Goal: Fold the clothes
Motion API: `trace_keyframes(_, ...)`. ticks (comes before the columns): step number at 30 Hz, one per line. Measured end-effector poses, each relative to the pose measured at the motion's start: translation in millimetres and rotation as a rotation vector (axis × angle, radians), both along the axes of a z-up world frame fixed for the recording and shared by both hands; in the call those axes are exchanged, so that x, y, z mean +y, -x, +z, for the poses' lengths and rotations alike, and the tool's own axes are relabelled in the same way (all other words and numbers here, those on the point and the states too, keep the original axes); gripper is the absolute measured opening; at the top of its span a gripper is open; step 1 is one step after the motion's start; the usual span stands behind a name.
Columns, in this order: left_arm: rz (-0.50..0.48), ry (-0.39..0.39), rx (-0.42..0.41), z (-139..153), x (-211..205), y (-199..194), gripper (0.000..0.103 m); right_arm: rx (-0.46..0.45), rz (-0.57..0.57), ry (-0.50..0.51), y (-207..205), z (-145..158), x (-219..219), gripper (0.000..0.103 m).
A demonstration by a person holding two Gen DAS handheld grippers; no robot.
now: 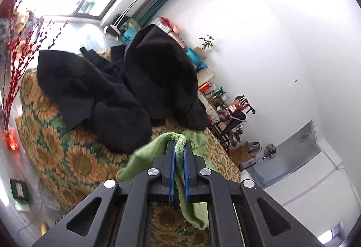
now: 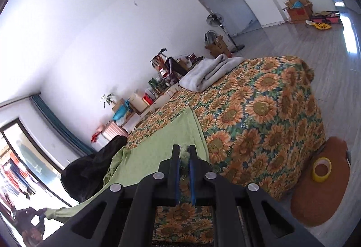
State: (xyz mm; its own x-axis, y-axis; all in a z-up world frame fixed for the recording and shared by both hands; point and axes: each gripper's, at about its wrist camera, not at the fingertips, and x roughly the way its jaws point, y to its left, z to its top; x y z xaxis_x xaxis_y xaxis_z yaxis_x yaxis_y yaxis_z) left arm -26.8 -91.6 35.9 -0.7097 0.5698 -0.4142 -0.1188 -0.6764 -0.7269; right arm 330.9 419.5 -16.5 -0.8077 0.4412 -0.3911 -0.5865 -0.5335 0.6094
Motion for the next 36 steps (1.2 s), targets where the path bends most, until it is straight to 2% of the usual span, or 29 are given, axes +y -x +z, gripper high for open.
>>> trace_keyframes(3, -0.017, 0.014, -0.015, 4, 28, 27, 0.006, -0.039, 0.004, -0.002, 44, -1, 36, 0.008)
trace_keyframes(5, -0.010, 0.058, -0.033, 5, 56, 52, 0.006, -0.064, 0.007, -0.004, 73, -2, 60, 0.008)
trace_keyframes(12, -0.004, 0.242, -0.112, -19, 174, 160, 0.006, -0.155, 0.016, -0.009, 176, -5, 144, 0.008)
trace_keyframes(16, -0.008, 0.386, -0.158, -34, 236, 217, 0.006, -0.246, 0.009, -0.032, 227, -17, 180, 0.008)
trace_keyframes(19, -0.025, 0.475, -0.108, -36, 279, 244, 0.006, -0.317, 0.003, -0.063, 260, -27, 198, 0.008)
trace_keyframes(23, -0.050, 0.666, -0.025, -45, 336, 264, 0.006, -0.372, 0.003, -0.101, 286, -38, 207, 0.008)
trace_keyframes(30, -0.053, 0.747, -0.038, -69, 373, 289, 0.006, -0.501, -0.031, -0.156, 314, -46, 222, 0.009)
trace_keyframes(32, -0.057, 0.770, -0.036, -71, 381, 291, 0.007, -0.537, -0.041, -0.172, 322, -48, 227, 0.017)
trace_keyframes(33, -0.063, 0.779, -0.037, -71, 385, 291, 0.011, -0.562, -0.049, -0.182, 325, -49, 228, 0.034)
trace_keyframes(34, -0.076, 0.777, -0.040, -71, 386, 293, 0.021, -0.587, -0.058, -0.191, 326, -50, 228, 0.052)
trace_keyframes(35, -0.086, 0.776, -0.046, -72, 386, 294, 0.035, -0.585, -0.063, -0.185, 322, -50, 229, 0.054)
trace_keyframes(36, -0.093, 0.767, -0.052, -71, 385, 295, 0.042, -0.568, -0.065, -0.170, 315, -49, 230, 0.052)
